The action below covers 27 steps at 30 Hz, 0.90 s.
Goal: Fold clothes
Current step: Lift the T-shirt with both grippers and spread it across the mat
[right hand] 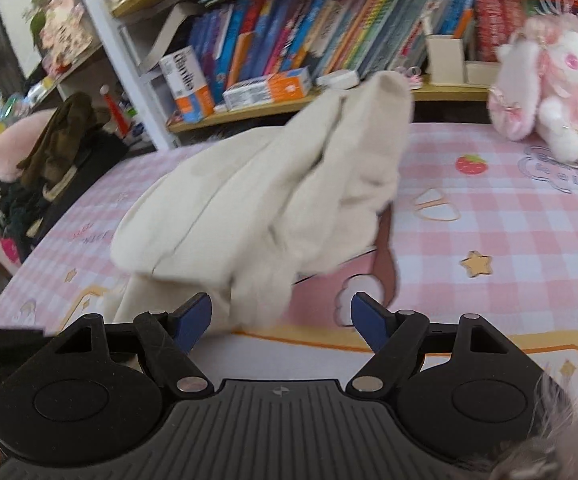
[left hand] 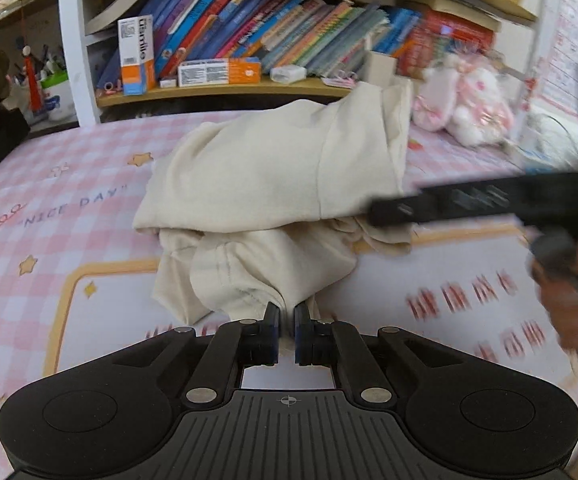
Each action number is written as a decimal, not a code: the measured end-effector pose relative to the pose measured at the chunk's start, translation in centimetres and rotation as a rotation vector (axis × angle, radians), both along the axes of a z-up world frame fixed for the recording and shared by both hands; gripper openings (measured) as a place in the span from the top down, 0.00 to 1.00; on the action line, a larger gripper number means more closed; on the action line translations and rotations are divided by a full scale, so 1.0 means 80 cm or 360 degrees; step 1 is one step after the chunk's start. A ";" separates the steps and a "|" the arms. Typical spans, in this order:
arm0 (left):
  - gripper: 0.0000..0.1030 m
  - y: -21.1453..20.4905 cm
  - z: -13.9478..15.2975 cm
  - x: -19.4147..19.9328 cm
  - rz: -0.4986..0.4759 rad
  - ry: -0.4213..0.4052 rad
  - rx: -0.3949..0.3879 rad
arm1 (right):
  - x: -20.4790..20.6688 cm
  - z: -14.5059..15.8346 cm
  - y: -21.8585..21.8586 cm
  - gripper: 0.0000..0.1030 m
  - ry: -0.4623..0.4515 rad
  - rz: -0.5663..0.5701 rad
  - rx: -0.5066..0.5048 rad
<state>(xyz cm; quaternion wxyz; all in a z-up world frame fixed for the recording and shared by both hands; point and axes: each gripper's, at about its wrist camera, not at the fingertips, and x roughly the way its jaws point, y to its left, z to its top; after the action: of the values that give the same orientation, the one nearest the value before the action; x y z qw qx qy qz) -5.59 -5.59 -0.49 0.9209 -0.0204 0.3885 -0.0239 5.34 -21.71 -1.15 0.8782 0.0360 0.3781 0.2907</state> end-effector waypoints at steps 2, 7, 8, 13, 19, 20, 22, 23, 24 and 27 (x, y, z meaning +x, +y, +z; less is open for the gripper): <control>0.95 0.004 0.001 -0.016 -0.0036 0.0003 0.0001 | -0.006 0.000 0.016 0.26 0.0003 0.0037 -0.0019; 0.95 0.036 0.008 -0.037 -0.0013 -0.0015 -0.0047 | -0.023 0.016 0.054 0.85 -0.0012 0.0214 0.0002; 0.95 0.043 0.010 -0.040 -0.0003 -0.0023 -0.0051 | -0.023 0.023 0.059 0.89 -0.0006 0.0242 0.0036; 0.95 0.093 0.033 -0.054 0.0089 -0.0117 -0.0064 | -0.004 0.117 0.030 0.91 -0.0237 0.0036 0.0426; 0.94 0.164 0.073 -0.068 0.0286 -0.0270 -0.0117 | 0.007 0.195 -0.071 0.91 -0.0543 -0.0564 0.0636; 0.93 0.170 0.074 -0.068 0.0277 -0.0267 -0.0127 | 0.006 0.195 -0.085 0.91 -0.0556 -0.0665 0.0584; 0.85 0.173 0.067 -0.064 0.0205 -0.0200 -0.0148 | 0.012 0.161 -0.108 0.91 -0.0375 -0.0802 0.0418; 0.82 0.172 0.061 -0.062 0.0161 -0.0149 -0.0156 | 0.015 0.143 -0.119 0.91 -0.0277 -0.0867 0.0333; 0.77 0.167 0.053 -0.060 0.0114 -0.0087 -0.0146 | 0.019 0.124 -0.130 0.91 -0.0178 -0.0931 0.0247; 0.68 0.157 0.040 -0.058 0.0063 -0.0014 -0.0104 | 0.014 0.074 -0.146 0.91 0.0029 -0.1011 0.0095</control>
<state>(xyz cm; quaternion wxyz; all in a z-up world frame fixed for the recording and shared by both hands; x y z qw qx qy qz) -10.24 6.99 2.69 0.9217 -0.0580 0.3831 -0.0186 6.46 -33.42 4.80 0.9202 0.1806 0.3471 0.0126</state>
